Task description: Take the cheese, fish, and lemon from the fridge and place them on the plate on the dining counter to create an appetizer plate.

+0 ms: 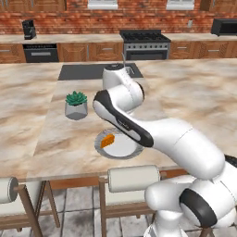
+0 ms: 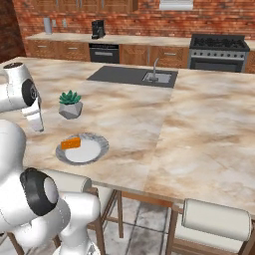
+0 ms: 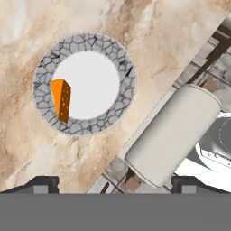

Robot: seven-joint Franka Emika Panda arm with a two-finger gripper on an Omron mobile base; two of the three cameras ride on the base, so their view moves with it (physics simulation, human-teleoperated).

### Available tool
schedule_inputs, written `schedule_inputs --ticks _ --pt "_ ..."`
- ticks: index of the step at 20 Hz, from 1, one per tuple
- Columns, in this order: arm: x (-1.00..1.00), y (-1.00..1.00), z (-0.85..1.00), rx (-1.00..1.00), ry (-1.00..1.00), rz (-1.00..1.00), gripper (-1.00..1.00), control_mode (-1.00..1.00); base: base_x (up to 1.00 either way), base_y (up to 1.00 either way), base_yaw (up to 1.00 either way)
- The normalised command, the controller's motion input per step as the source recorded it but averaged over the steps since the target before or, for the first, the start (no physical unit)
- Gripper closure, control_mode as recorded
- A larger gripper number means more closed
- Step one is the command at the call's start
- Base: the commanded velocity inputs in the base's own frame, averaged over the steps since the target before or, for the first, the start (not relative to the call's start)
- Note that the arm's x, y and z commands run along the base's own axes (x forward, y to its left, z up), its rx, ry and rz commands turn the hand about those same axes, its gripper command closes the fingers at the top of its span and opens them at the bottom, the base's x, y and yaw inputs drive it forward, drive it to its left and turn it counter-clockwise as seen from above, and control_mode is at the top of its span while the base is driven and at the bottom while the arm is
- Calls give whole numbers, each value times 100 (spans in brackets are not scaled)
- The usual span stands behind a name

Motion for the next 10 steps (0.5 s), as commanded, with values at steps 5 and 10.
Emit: schedule_inputs --ticks 5,10 --pt "-72 -43 87 18 11 21 -100 -100 0 0 0" --pt "-56 -30 41 -1 8 23 -100 -100 0 0 0"
